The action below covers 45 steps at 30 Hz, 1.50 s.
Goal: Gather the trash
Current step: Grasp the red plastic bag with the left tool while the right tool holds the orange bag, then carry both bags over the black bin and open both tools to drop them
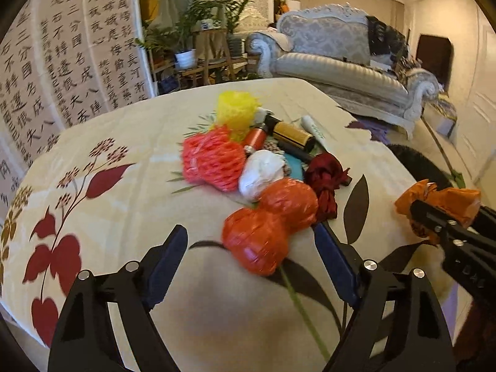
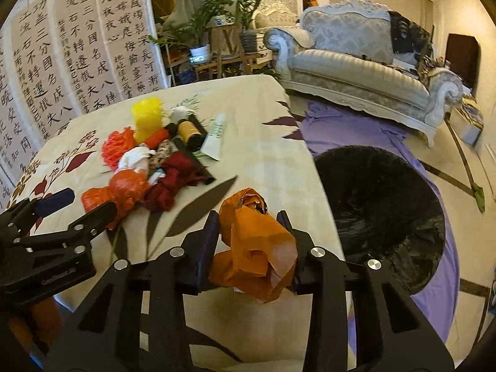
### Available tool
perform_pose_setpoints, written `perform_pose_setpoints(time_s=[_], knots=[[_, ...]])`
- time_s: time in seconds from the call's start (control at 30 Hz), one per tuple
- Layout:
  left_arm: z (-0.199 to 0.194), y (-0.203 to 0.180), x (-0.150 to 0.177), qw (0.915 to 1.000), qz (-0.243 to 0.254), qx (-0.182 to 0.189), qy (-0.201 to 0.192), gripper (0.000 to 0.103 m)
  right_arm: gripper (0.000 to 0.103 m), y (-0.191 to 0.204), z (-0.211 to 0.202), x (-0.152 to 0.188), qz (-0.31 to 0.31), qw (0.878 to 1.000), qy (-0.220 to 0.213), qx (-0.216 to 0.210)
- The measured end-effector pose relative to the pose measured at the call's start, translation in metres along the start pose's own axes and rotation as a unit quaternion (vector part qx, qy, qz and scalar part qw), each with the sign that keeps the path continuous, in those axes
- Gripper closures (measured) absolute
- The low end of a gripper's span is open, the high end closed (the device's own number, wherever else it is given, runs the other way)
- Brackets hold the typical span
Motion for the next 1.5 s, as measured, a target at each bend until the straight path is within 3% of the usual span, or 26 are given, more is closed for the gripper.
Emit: perform_pose_setpoints(time_s=[0.07, 0.27, 0.7, 0.93, 1.5], knots=[[0.006, -0.005, -0.001, 0.9999, 0.011, 0.006, 0.004, 0.024, 0.066, -0.006, 0.001, 0.000, 0.008, 1.000, 0.001, -0.001], [0.013, -0.015, 0.002, 0.9984, 0.023, 0.048, 0.017, 0.058, 0.066, -0.011, 0.003, -0.002, 0.015, 1.000, 0.001, -0.004], [-0.008, -0.012, 0.012, 0.9988, -0.008, 0.048, 0.001, 0.060, 0.066, -0.013, 0.004, 0.000, 0.015, 1.000, -0.001, -0.002], [-0.029, -0.016, -0.001, 0.9978, -0.027, 0.048, -0.035, 0.060, 0.066, -0.021, -0.004, -0.002, 0.014, 1.000, -0.024, 0.012], [-0.010, -0.096, -0.062, 0.9942, 0.027, 0.079, -0.068, 0.060, 0.066, -0.106, -0.017, -0.034, 0.057, 0.991, -0.082, 0.090]])
Point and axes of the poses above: each gripper's, at about its wrist camera, not at the fingertips, and z roughly the way its jaws point, y to its left, x to its underside, the point moved 5 cm from there along z, roughly the way its jaws point, and after that the axes turned 13 degrees about z, right-handed, at the moved point
